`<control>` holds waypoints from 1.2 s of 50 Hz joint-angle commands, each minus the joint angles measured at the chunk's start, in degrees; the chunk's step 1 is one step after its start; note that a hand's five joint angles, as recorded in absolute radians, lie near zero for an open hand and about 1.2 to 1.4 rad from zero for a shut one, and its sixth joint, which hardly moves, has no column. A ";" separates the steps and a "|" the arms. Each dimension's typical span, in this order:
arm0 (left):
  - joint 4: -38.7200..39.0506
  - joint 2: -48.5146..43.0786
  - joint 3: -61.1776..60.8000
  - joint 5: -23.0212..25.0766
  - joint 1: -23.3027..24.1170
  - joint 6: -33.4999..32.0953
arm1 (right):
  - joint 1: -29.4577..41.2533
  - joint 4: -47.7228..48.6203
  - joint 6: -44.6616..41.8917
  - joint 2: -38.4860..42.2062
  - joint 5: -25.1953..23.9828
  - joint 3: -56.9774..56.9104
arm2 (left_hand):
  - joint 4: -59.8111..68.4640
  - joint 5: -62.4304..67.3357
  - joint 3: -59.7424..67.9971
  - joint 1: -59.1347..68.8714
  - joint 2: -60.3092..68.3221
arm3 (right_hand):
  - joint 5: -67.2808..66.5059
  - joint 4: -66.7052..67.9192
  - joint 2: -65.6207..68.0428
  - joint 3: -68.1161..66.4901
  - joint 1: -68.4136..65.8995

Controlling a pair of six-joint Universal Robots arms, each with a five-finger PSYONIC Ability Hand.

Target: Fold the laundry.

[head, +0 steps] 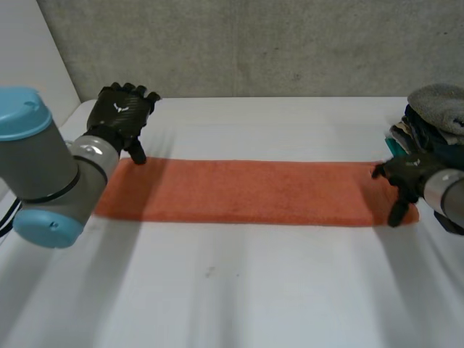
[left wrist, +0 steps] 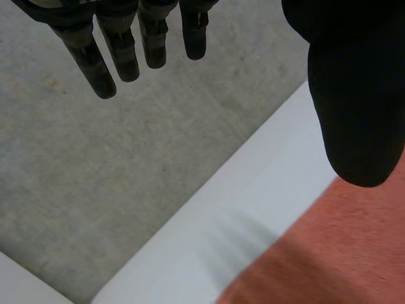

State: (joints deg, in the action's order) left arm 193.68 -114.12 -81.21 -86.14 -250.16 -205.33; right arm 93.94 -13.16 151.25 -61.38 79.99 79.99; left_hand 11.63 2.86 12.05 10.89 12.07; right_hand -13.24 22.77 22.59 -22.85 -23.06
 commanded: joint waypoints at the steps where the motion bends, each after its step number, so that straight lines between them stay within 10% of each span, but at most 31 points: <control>1: 0.47 0.83 -4.13 4.31 -0.68 0.37 | -4.12 11.39 -2.01 1.09 -4.14 6.93 | -1.63 -2.86 -2.05 -0.89 -2.07 | -9.55 10.03 10.20 -9.94 -9.73; 11: 1.00 0.22 -4.04 4.31 -0.68 0.45 | -3.68 19.49 -4.73 7.06 -2.64 6.84 | -1.63 -2.86 -2.05 -0.89 -2.07 | -17.60 18.07 18.25 -17.99 -17.78; 14: 1.44 0.13 -4.04 4.31 -0.59 0.45 | -4.03 20.89 -5.87 7.95 -2.64 6.49 | -1.63 -2.86 -2.05 -0.89 -2.07 | -56.53 57.01 57.19 -56.92 -56.71; 24: 1.44 1.18 -4.31 4.14 -0.59 0.37 | -9.64 23.54 -8.86 1.28 0.52 10.71 | -1.63 -2.86 -2.05 -0.89 -2.07 | -56.76 57.23 57.41 -57.15 -56.94; 34: 1.17 6.54 -8.17 4.40 -1.91 0.45 | -17.30 22.30 -31.18 -2.69 3.42 9.22 | -1.63 -2.86 -2.05 -0.89 -2.07 | -56.76 57.23 57.41 -57.15 -56.94; 46: 1.35 10.41 -10.11 4.40 -3.49 0.72 | 13.26 37.93 -25.92 -2.25 -2.63 0.87 | -1.63 -2.86 -2.05 -0.89 -2.07 | -56.76 57.23 57.41 -57.15 -56.94; 52: 1.35 10.94 -10.98 4.31 -3.49 0.89 | 31.28 43.58 -26.01 11.17 -15.11 -8.43 | -1.63 -2.86 -2.05 -0.89 -2.07 | -56.76 57.23 57.41 -57.15 -56.94; 60: 1.53 10.76 -13.10 4.40 -3.32 0.81 | 39.12 40.50 -26.09 24.81 -17.85 -16.00 | -1.63 -2.86 -2.05 -0.89 -2.07 | -56.76 57.23 57.41 -57.15 -56.94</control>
State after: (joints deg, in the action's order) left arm 195.12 -103.14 -92.98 -81.78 -253.62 -204.44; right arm 128.31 29.91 125.38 -45.79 63.66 68.94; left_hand 11.63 2.86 12.04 10.89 12.07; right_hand -57.15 68.64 67.69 -68.28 -63.53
